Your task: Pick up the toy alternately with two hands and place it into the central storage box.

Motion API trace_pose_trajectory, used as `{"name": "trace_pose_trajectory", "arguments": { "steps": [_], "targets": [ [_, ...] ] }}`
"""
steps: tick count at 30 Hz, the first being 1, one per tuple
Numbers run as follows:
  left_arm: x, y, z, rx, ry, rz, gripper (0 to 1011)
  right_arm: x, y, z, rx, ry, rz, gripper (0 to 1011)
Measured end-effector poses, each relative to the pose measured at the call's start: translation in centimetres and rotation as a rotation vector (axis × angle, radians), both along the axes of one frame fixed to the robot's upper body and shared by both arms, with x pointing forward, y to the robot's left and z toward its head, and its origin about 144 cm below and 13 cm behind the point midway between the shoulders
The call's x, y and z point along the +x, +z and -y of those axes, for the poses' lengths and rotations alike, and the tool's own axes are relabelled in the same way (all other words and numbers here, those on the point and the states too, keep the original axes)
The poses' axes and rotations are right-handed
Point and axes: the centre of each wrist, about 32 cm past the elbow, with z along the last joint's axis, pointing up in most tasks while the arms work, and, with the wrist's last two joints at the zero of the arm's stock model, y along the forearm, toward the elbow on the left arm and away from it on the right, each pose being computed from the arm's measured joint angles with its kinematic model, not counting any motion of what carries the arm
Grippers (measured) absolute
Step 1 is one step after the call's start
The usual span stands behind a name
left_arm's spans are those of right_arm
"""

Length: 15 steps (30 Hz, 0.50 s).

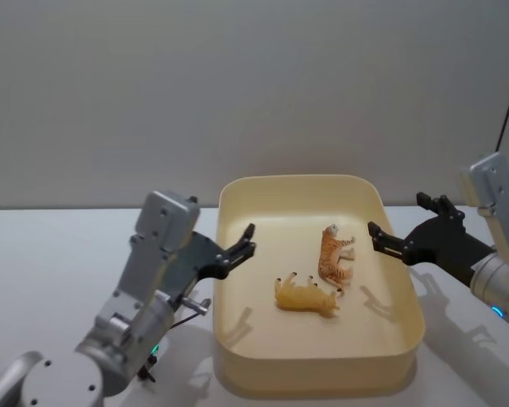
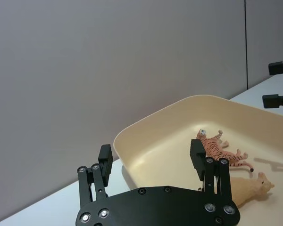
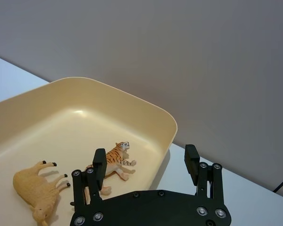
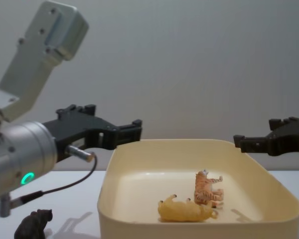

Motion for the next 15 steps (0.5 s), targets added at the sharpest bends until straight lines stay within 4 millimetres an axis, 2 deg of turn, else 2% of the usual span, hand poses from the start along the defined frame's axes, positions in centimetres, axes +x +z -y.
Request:
{"name": "trace_pose_trajectory", "arguments": {
  "steps": [15],
  "targets": [
    [-4.9,0.6,-1.8,-0.040,0.149,-0.126,1002,-0.4,-0.1,0.6,-0.004,-0.017,-0.005,1001]
  ]
}}
